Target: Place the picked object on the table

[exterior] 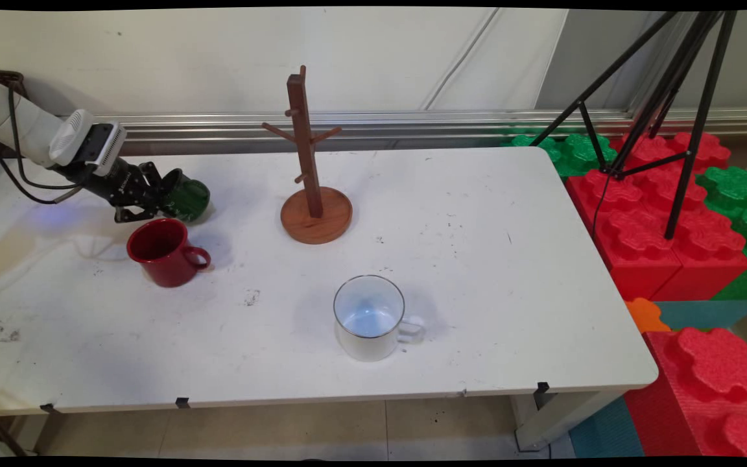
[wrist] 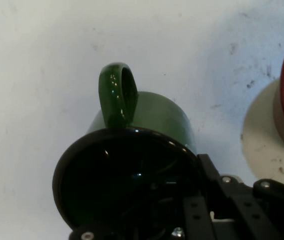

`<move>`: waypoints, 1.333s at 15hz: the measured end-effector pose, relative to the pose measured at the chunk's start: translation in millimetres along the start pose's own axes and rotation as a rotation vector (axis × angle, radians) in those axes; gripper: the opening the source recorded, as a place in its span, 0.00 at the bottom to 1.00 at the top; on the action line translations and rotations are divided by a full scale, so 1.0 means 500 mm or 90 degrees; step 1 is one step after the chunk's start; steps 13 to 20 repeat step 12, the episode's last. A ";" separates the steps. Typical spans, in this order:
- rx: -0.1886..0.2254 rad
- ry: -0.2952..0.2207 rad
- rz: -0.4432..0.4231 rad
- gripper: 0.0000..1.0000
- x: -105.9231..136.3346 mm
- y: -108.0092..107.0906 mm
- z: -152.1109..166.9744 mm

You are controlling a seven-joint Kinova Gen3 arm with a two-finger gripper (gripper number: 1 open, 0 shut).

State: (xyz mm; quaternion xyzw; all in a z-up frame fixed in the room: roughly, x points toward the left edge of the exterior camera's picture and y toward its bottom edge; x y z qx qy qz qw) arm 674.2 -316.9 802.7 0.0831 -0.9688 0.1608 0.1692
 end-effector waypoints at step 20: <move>-0.010 0.008 0.012 1.00 0.009 -0.007 0.002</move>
